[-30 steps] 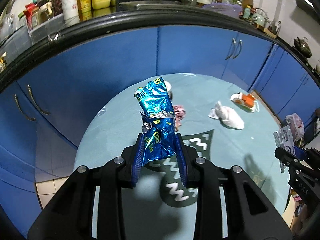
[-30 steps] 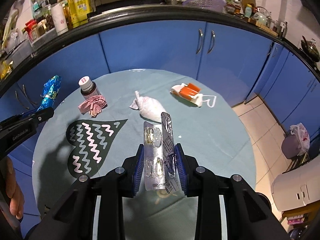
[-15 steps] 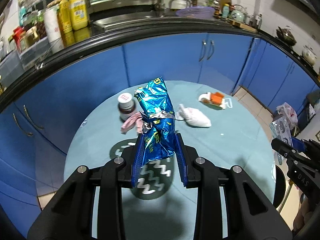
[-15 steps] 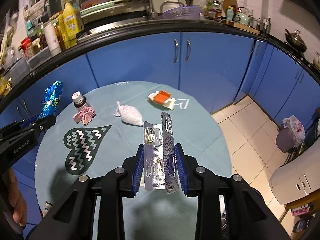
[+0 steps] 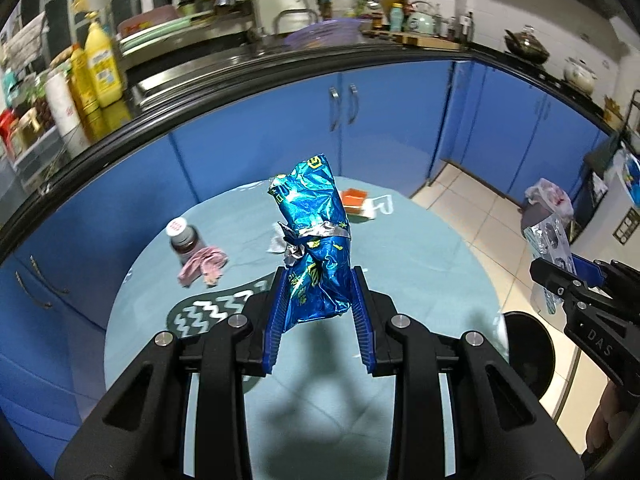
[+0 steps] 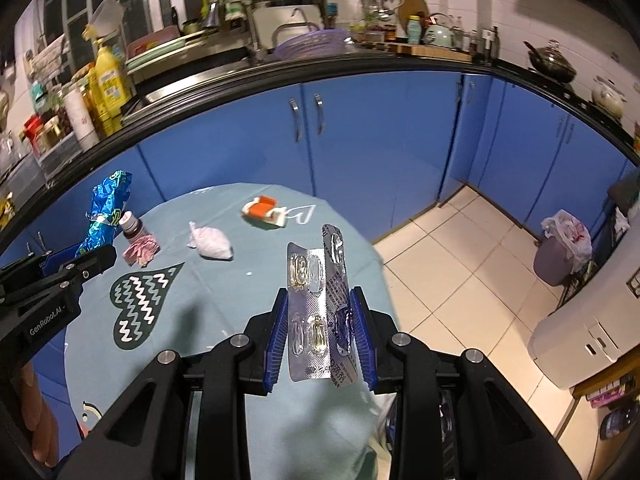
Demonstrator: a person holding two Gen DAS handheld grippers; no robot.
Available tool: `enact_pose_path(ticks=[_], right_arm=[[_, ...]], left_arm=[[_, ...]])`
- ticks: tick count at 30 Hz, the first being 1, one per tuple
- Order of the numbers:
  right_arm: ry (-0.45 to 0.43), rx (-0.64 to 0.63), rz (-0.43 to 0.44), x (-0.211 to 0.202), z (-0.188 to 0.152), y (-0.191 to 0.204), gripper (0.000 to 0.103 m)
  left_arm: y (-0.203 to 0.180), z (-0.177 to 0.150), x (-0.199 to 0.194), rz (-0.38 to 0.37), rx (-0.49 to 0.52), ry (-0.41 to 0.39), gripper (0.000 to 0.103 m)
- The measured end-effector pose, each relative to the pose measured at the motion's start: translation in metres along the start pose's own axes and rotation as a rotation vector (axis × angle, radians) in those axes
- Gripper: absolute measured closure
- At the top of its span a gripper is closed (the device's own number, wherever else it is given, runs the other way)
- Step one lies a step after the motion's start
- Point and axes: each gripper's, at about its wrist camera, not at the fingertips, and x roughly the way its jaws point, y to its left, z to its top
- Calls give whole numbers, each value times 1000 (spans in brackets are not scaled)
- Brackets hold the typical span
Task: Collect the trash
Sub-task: 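Carry the wrapper and blister pack in both grippers over the black bin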
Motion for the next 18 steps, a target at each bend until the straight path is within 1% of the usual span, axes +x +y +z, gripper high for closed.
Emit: enact_pose_path(ticks=[12,18], right_arm=[[-38,80,-50,-30,-12,-56,73],[-50,112,-74,-43,-19,-78,73]], left_arm=[[-65,9,-14,-45,103,-28,71],[-92,8,-21,-68,147,-42,71]])
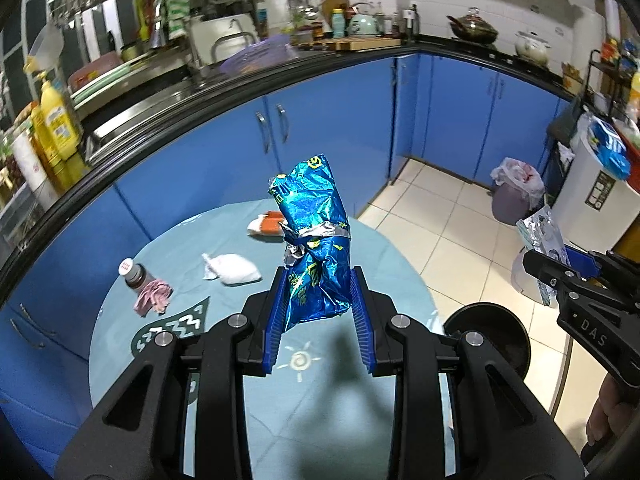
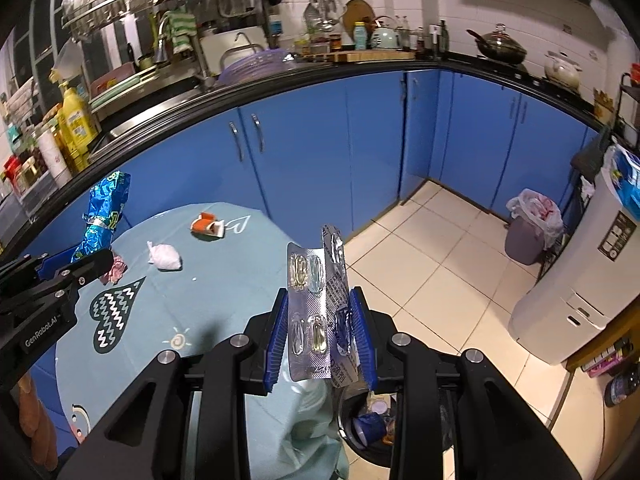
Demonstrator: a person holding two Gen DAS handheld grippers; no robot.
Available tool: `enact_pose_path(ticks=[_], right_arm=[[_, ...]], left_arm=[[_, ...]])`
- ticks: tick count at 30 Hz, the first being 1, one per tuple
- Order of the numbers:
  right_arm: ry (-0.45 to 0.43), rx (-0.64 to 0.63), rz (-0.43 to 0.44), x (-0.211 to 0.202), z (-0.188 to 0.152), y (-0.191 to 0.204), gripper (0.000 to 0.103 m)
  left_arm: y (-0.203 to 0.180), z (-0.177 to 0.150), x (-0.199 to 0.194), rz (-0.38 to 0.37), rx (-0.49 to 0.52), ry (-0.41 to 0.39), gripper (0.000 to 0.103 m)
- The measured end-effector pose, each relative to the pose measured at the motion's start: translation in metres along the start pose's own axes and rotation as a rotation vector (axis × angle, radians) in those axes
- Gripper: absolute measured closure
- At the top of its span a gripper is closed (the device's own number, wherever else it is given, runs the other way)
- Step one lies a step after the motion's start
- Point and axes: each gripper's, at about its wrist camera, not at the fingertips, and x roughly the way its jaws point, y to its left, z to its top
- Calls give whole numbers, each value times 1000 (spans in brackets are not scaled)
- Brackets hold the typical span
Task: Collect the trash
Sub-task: 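Carry the wrapper and blister pack in both grippers over the black bin, then open the right gripper to drop the blister pack while the left drops the wrapper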
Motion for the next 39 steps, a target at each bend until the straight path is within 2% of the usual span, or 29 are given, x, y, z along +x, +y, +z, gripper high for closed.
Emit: enact_pose_path(ticks=[27,39], right_arm=[[-17,146,-68,-19,-16,-92,72],[-55,187,-92,-33,-23,-116,67]], left_arm=[[-102,16,-4,-74,152,-19,71],[-136,20,-9,-106,207,-32,71]])
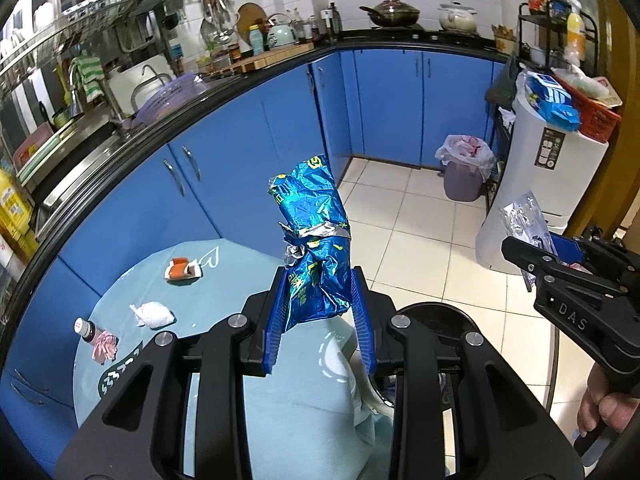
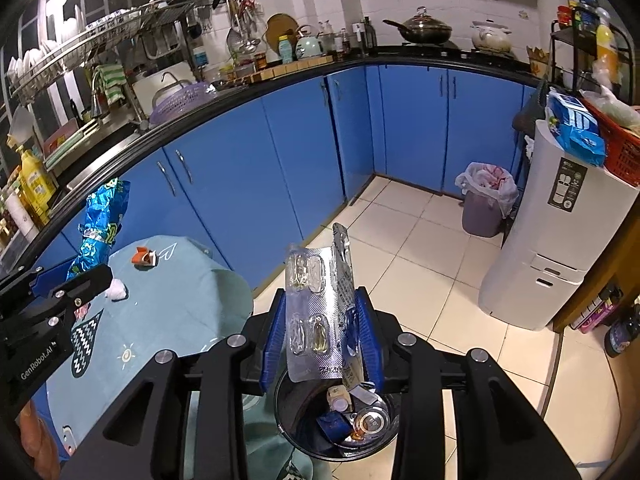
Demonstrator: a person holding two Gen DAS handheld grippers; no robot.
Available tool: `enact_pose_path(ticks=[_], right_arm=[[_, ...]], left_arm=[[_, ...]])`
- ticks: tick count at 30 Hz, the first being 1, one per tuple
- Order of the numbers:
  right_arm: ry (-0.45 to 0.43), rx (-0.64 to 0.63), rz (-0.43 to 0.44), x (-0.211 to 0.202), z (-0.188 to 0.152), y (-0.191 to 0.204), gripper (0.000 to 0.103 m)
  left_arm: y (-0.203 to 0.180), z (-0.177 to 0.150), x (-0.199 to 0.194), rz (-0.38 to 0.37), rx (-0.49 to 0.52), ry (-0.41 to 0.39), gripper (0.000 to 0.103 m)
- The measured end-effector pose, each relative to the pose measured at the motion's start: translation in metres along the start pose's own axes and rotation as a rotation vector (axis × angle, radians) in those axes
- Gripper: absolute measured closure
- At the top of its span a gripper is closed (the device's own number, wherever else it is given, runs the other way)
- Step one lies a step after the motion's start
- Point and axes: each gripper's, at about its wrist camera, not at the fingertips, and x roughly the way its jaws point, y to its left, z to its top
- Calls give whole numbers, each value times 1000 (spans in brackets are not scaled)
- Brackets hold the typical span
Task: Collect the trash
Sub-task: 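Open the right gripper to drop the blister pack while the left drops the wrapper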
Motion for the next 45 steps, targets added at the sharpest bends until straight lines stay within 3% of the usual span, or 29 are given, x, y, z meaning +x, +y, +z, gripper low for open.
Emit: enact_pose_path(ticks=[3,4,5,15,35,36,37,38,39,40,45], right_arm=[[5,18,-17,1,1,-7,56],[2,23,-22,1,1,-8,36],[-12,33,-24,0,1,-11,26],[-44,78,-56,-3,4,-25,26],[-21,165,-151,4,7,-62,26],[-20,167,-153,4,6,-63,26],[-19,168,-154,4,6,-64,26],[-19,169,-154,4,6,-65,26],[-17,169,-154,5,6,-65,26],[-16,169,-154,5,6,-66,26],[-10,169,-151,8,8,-64,26]], left_arm=[[-8,2,-1,-4,14,-4,71],[-9,2,-1,-6,16,-5,71],[-12,3,-1,-9,20,-5,71],[-23,6,1,-27,43,-7,71],[-66,28,0,-92,129,-49,68],[-68,30,1,-96,131,-46,66],[-70,31,2,-102,127,-41,58],[-69,32,2,-103,123,-39,45],[-68,33,2,-95,112,-47,20],[-66,34,1,-91,98,-65,12],[-63,37,1,-76,93,-76,10]])
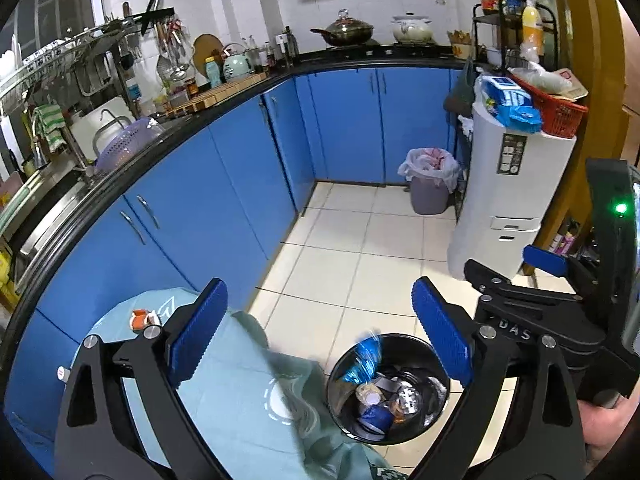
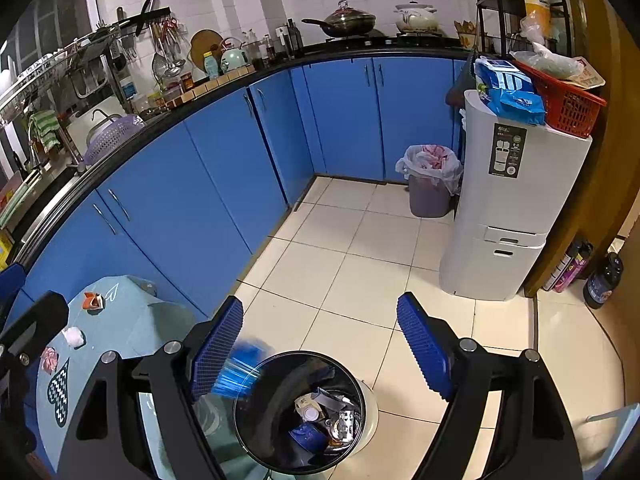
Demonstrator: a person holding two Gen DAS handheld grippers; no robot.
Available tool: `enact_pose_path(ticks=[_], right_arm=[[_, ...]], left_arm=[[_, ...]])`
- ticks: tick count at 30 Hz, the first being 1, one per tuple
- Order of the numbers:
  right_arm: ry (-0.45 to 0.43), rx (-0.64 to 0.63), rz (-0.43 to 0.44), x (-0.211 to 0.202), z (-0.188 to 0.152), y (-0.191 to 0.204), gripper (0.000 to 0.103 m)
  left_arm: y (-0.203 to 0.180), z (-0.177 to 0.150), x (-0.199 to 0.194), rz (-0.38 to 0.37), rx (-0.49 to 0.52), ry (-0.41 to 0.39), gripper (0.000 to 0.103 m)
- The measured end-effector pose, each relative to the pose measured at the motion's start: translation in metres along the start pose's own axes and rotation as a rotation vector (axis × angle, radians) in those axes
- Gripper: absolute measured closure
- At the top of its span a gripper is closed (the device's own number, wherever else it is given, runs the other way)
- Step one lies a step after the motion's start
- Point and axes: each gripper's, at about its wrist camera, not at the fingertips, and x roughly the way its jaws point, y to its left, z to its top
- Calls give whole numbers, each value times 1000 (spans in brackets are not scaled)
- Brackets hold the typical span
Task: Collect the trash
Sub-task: 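Move both open grippers back over the table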
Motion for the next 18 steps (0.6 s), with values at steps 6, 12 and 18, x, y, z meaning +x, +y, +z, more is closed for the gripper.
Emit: enact_pose_path(ticks=[6,12,18], right_arm=[[9,-20,23,5,-1,14,26],[20,-83,73,11,-4,53,26],[28,-142,108,19,-4,94,26]], left_arm=[[11,-3,8,11,-25,33,10],[42,-11,14,47,-101,59,10],[95,-26,13,109,-200,65,10]])
